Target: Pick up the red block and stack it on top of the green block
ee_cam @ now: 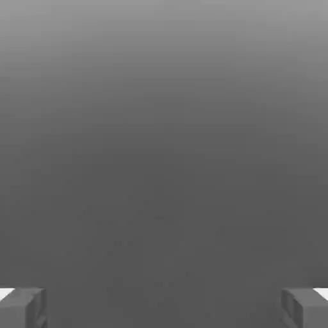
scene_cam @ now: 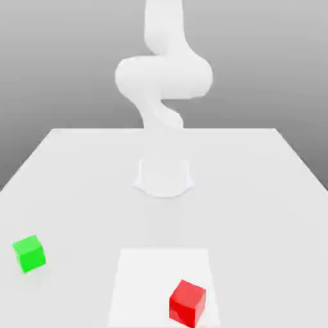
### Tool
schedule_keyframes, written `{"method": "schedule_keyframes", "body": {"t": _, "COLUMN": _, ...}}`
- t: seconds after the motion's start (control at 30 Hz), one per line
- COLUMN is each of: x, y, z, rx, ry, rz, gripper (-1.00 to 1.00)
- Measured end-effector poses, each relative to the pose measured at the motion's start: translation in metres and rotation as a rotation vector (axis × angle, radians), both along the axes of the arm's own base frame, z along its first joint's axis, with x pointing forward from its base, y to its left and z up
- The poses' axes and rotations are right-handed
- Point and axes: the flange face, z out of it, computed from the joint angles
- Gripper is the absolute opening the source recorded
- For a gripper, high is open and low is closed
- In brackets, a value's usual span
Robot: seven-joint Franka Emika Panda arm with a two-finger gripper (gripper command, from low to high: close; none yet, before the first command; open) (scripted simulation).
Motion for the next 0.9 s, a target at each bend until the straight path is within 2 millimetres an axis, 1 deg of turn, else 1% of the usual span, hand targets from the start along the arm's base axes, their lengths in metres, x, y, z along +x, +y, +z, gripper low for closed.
{"method": "schedule_keyframes", "body": {"t": 0.1, "x": 0.038, "y": 0.003, "z": -0.052, "rx": -0.029, "ry": 0.087, "rz": 0.121, "gripper": 0.0}}
{"method": "schedule_keyframes", "body": {"t": 0.2, "x": 0.068, "y": 0.01, "z": -0.105, "rx": -0.06, "ry": 0.165, "rz": 0.234, "gripper": 0.0}}
{"method": "schedule_keyframes", "body": {"t": 0.3, "x": 0.091, "y": 0.018, "z": -0.161, "rx": -0.096, "ry": 0.241, "rz": 0.344, "gripper": 0.0}}
{"method": "schedule_keyframes", "body": {"t": 0.4, "x": 0.106, "y": 0.028, "z": -0.219, "rx": -0.137, "ry": 0.314, "rz": 0.452, "gripper": 0.0}}
{"method": "schedule_keyframes", "body": {"t": 0.5, "x": 0.114, "y": 0.036, "z": -0.276, "rx": -0.184, "ry": 0.385, "rz": 0.558, "gripper": 0.0}}
{"method": "schedule_keyframes", "body": {"t": 0.6, "x": 0.115, "y": 0.045, "z": -0.332, "rx": -0.238, "ry": 0.454, "rz": 0.666, "gripper": 0.0}}
{"method": "schedule_keyframes", "body": {"t": 0.67, "x": 0.112, "y": 0.05, "z": -0.368, "rx": -0.278, "ry": 0.5, "rz": 0.739, "gripper": 0.0}}
{"method": "schedule_keyframes", "body": {"t": 0.77, "x": 0.104, "y": 0.047, "z": -0.419, "rx": -0.341, "ry": 0.571, "rz": 0.835, "gripper": 0.0}}
{"method": "schedule_keyframes", "body": {"t": 0.83, "x": 0.096, "y": 0.045, "z": -0.45, "rx": -0.386, "ry": 0.616, "rz": 0.9, "gripper": 0.0}}
{"method": "schedule_keyframes", "body": {"t": 0.9, "x": 0.095, "y": 0.045, "z": -0.476, "rx": -0.403, "ry": 0.63, "rz": 0.925, "gripper": 0.0}}
